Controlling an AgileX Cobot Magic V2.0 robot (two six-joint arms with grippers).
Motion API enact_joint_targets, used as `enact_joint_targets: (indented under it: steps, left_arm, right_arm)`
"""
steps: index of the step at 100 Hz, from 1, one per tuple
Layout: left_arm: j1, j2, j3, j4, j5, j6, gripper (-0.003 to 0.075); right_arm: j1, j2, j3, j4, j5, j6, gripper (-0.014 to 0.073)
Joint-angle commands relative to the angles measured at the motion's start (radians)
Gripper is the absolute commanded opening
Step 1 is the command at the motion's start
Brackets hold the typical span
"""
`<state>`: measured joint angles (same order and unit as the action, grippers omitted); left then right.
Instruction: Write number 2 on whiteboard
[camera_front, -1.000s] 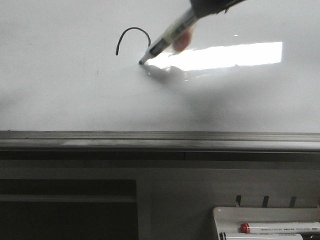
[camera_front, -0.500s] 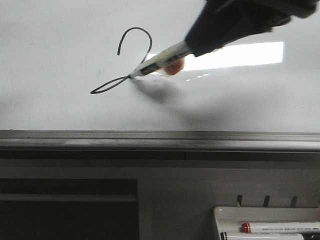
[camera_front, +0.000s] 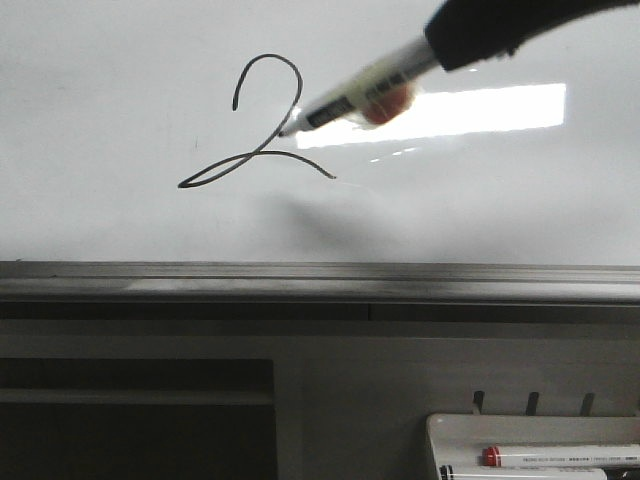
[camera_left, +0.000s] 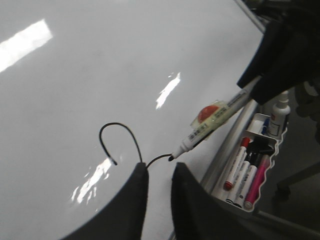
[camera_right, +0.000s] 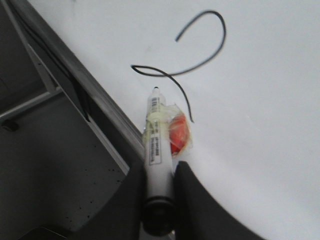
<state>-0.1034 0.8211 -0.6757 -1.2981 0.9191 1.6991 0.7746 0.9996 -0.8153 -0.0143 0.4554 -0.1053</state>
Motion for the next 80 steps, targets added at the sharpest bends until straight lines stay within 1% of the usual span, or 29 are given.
enact_joint_targets:
  steps: [1, 2, 5, 10, 18, 32, 42, 47, 58, 73, 77, 80]
  left_arm:
    - [-0.038, 0.0, -0.038, -0.066, 0.033, 0.061, 0.0263]
    - [-0.046, 0.0, -0.038, -0.059, 0.028, 0.068, 0.0287]
    - [-0.063, 0.0, -0.038, -0.042, 0.014, 0.083, 0.0326]
    - [-0.097, 0.0, -0.038, -0.006, -0.024, 0.095, 0.0362]
    - [-0.156, 0.004, -0.038, 0.044, -0.096, 0.111, 0.0348]
    - [-0.273, 0.051, -0.038, 0.126, -0.211, 0.114, 0.0344]
    - [-0.348, 0.097, -0.038, 0.151, -0.325, 0.115, 0.0344]
    - [-0.374, 0.118, -0.038, 0.159, -0.359, 0.115, 0.0344]
    - [-0.413, 0.15, -0.038, 0.166, -0.369, 0.115, 0.0344]
    - [-0.422, 0.175, -0.038, 0.166, -0.389, 0.115, 0.0341]
    - [-0.422, 0.18, -0.038, 0.166, -0.385, 0.115, 0.0316]
    - [-0.422, 0.18, -0.038, 0.168, -0.381, 0.115, 0.0274]
  right_arm:
    - [0.047, -0.003, -0.086, -0.005, -0.029, -0.004, -0.0069]
    - [0.05, 0.001, -0.094, -0.005, -0.022, -0.006, -0.0069]
    - [0.063, 0.012, -0.111, -0.005, -0.007, -0.009, -0.0069]
    - [0.077, 0.033, -0.139, -0.005, 0.018, -0.01, -0.0069]
    - [0.099, 0.061, -0.172, -0.005, 0.049, -0.018, -0.0069]
    - [0.148, 0.094, -0.209, -0.005, 0.049, -0.018, -0.0069]
    - [0.17, 0.097, -0.23, -0.005, 0.047, -0.018, -0.0069]
    - [0.179, 0.097, -0.234, -0.005, 0.042, -0.018, -0.0069]
    - [0.18, 0.097, -0.239, 0.007, 0.038, -0.018, -0.0069]
    - [0.189, 0.097, -0.239, 0.014, 0.036, -0.018, -0.0069]
    - [0.196, 0.097, -0.239, 0.014, 0.036, -0.018, -0.0069]
    - [0.199, 0.097, -0.239, 0.014, 0.036, -0.018, -0.0069]
